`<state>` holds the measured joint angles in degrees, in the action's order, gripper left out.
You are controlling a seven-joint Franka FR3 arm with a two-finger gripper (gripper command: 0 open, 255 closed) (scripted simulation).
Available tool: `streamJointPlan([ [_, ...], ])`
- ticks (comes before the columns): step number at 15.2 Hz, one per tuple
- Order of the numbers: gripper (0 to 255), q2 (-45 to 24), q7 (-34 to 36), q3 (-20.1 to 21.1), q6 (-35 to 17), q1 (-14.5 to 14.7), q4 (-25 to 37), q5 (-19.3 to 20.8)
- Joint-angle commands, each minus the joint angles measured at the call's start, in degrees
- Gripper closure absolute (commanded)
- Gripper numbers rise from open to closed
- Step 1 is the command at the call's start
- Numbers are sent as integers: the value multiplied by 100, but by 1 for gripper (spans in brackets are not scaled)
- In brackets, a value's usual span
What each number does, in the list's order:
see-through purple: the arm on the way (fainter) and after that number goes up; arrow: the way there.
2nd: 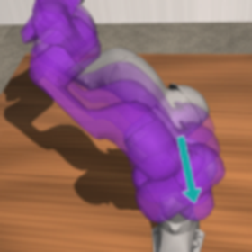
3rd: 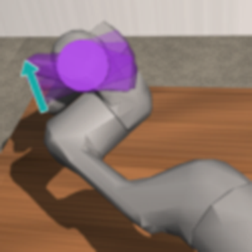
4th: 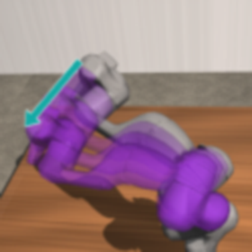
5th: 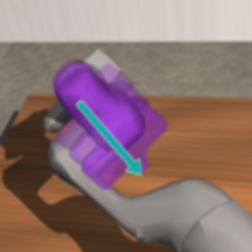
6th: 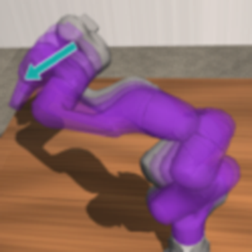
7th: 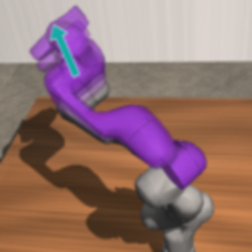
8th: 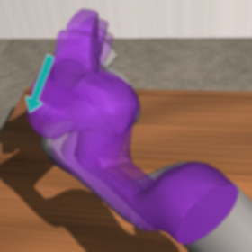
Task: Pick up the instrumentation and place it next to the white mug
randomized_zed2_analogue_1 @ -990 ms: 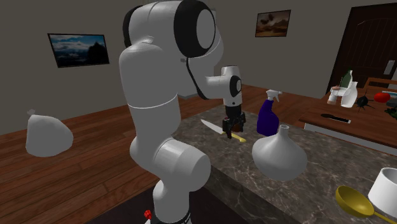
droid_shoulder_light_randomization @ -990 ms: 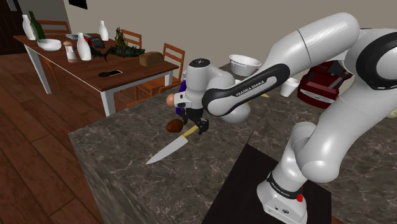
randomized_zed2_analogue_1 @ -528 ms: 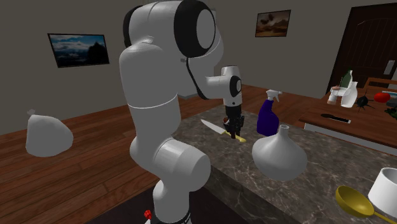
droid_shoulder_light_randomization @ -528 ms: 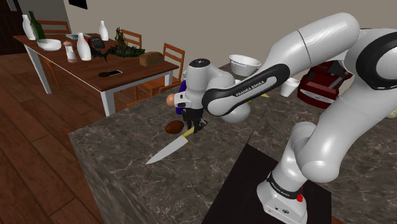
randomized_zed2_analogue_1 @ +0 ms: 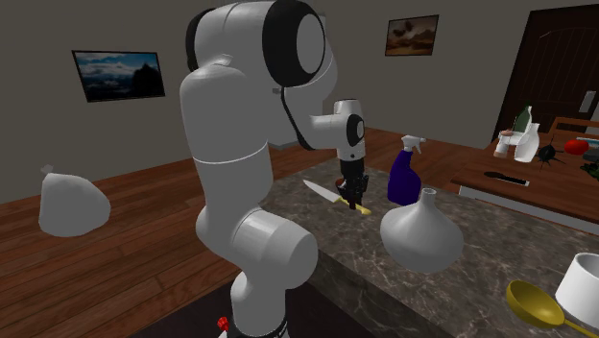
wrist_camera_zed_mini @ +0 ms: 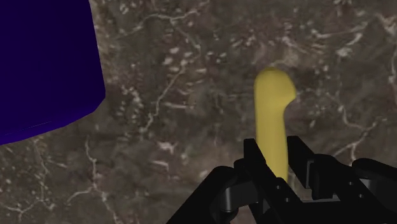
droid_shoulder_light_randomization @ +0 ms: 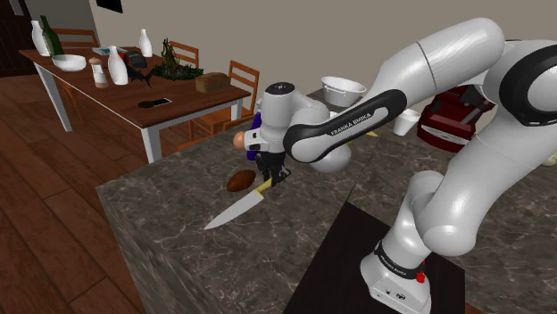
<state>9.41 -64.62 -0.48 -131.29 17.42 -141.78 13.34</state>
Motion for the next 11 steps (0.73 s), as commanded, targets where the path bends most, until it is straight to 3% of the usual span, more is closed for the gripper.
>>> streamJointPlan([
  [1,255,51,-20,1,82,4,32,-17],
  [11,255,482,-199,9,897,40,428,-148],
])
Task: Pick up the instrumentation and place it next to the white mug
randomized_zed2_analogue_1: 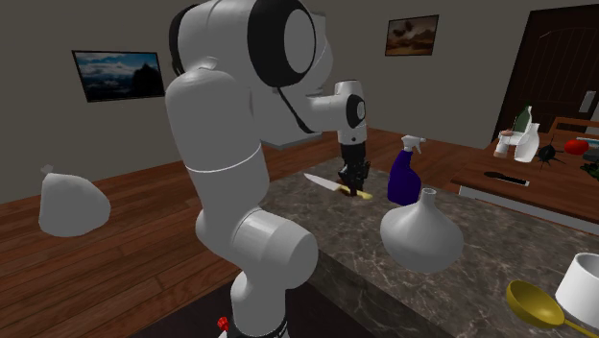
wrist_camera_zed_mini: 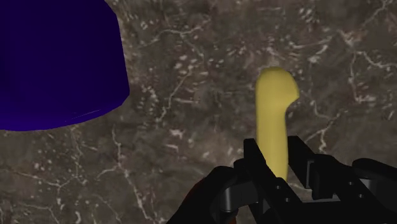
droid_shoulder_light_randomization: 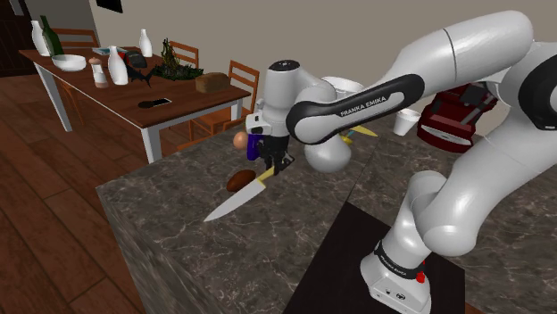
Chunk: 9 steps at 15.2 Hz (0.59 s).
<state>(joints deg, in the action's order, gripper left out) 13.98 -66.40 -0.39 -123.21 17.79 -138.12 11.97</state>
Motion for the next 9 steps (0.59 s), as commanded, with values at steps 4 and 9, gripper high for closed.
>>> streamJointPlan([
  [4,255,157,-83,4,410,13,255,-52],
  [9,255,291,-155,9,806,24,522,-93],
])
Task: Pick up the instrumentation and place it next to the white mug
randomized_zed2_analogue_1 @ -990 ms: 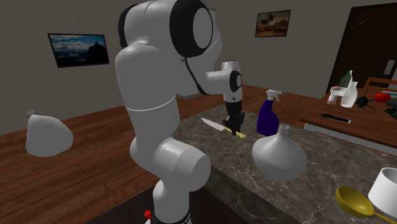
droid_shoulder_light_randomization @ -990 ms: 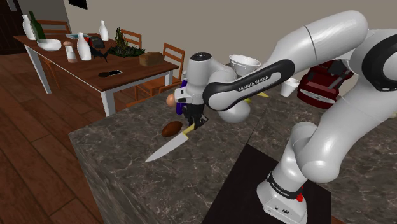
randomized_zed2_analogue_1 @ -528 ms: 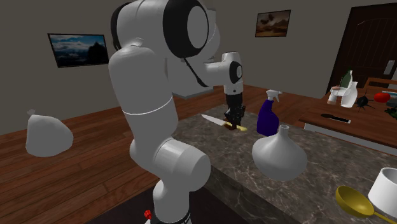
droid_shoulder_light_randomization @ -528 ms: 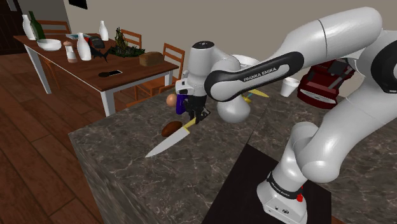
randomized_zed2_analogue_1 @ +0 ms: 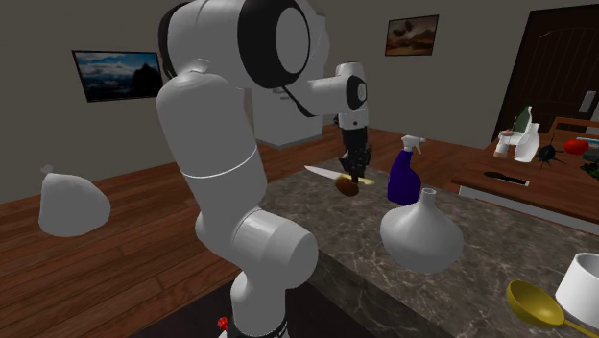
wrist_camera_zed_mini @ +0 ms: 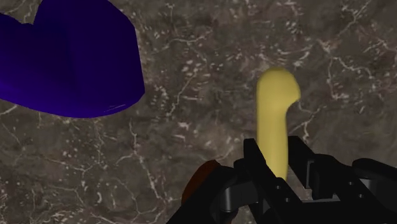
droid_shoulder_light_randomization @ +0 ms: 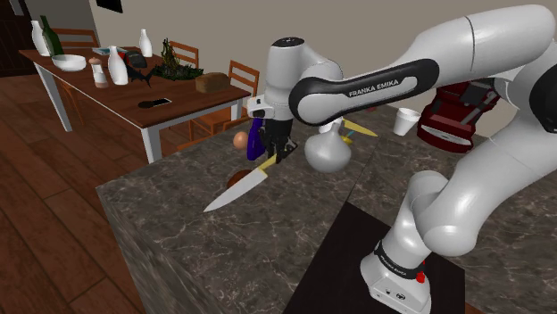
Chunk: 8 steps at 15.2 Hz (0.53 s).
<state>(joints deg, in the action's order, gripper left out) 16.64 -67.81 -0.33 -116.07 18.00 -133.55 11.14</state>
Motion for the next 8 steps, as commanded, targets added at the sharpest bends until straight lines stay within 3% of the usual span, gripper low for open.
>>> streamJointPlan([
  [1,255,47,-28,4,170,6,122,-17],
  [8,255,168,-119,15,714,16,551,-61],
])
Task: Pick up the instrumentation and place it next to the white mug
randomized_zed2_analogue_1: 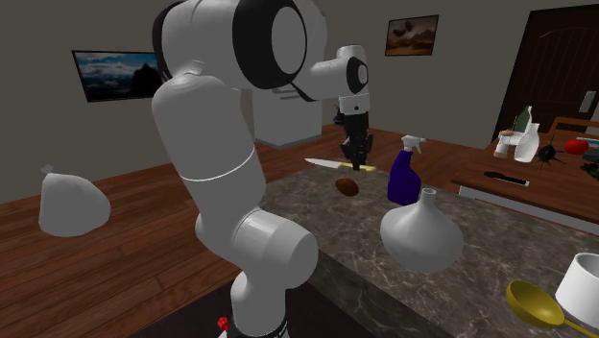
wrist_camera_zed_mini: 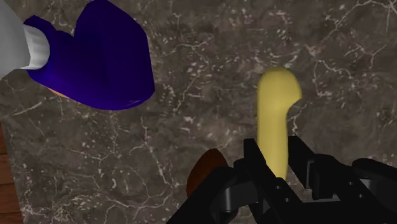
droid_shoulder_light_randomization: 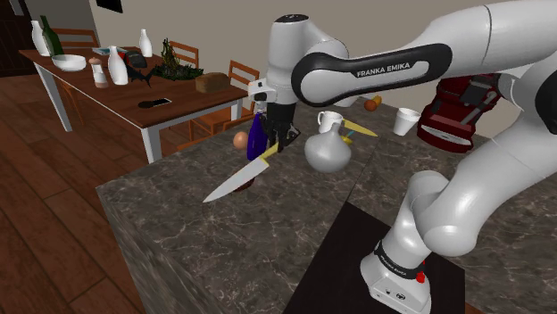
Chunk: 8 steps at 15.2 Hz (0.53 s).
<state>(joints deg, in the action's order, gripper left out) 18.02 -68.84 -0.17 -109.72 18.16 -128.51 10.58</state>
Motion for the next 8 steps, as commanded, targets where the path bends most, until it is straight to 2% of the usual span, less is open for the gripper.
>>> streamJointPlan([
  [1,255,42,-29,1,156,1,114,-10],
  [5,255,75,-75,7,443,5,371,-28],
  [8,255,253,-469,-272,373,-165,194,79],
])
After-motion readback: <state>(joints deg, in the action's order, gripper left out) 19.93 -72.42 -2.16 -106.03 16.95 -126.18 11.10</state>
